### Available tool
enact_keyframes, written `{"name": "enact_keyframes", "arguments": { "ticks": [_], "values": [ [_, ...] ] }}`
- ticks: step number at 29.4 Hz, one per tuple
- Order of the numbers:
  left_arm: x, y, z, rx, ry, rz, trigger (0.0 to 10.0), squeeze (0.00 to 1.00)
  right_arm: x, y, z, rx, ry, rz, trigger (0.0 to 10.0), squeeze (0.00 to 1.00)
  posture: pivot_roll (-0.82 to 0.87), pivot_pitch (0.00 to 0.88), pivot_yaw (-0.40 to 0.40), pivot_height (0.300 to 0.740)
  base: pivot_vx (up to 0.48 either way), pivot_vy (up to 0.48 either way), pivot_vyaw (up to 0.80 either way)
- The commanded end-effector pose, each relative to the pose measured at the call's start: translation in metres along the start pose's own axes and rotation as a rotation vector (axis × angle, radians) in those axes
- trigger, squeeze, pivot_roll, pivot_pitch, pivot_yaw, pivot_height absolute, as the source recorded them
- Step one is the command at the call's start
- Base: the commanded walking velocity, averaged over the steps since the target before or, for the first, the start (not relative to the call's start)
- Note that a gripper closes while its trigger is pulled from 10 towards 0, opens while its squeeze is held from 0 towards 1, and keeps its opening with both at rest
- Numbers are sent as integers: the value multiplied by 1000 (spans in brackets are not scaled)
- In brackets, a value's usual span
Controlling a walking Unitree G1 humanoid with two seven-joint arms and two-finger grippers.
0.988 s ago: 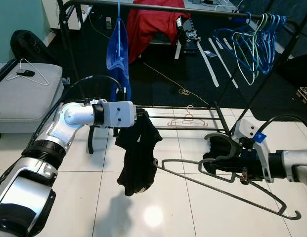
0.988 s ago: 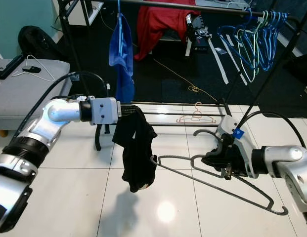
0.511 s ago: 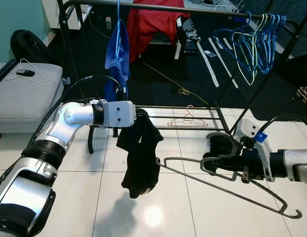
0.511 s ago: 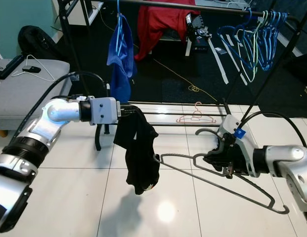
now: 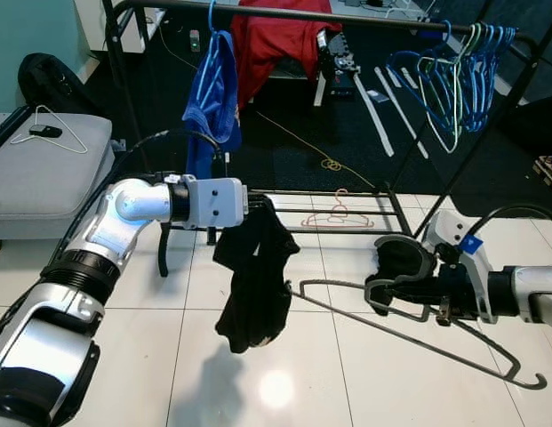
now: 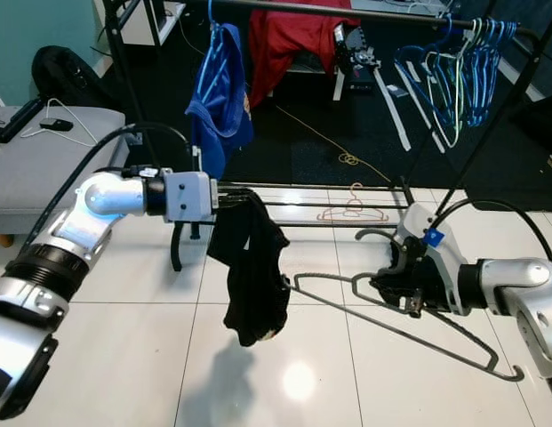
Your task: Hang hanger
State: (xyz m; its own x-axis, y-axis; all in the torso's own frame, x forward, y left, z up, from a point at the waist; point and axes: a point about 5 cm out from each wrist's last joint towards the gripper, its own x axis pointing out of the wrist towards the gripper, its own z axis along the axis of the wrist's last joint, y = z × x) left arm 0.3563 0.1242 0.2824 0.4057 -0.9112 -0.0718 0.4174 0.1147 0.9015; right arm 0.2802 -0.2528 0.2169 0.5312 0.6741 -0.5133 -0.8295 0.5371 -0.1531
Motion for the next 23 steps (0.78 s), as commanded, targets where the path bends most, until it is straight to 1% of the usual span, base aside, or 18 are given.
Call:
{"name": "enact_keyframes", "arguments": {
  "ticks": [1,9,10,15,17,23],
  "values": [
    [1,2,6,5,-34,15,10000,0,3,1,-2,-3,-5,15,10000,0,-53,250,-43,740,0,0,0],
    [3,3,8,4,-43,16,10000,0,7,3,-2,0,-14,27,10000,0,-53,248,-41,740,0,0,0],
    [4,3,10,-1,-49,17,10000,0,10,5,-1,-2,-21,44,10000,0,-52,246,-38,740,0,0,0],
    [6,3,12,-4,-53,15,10000,0,14,7,1,-2,-29,65,10000,0,-51,245,-39,740,0,0,0],
    [8,2,13,-8,-55,11,10000,0,20,8,3,-1,-38,91,10000,0,-48,242,-40,740,0,0,0],
    [8,1,13,-10,-55,11,10000,0,20,8,3,-2,-39,96,10000,0,-48,242,-40,740,0,0,0]
  ]
}}
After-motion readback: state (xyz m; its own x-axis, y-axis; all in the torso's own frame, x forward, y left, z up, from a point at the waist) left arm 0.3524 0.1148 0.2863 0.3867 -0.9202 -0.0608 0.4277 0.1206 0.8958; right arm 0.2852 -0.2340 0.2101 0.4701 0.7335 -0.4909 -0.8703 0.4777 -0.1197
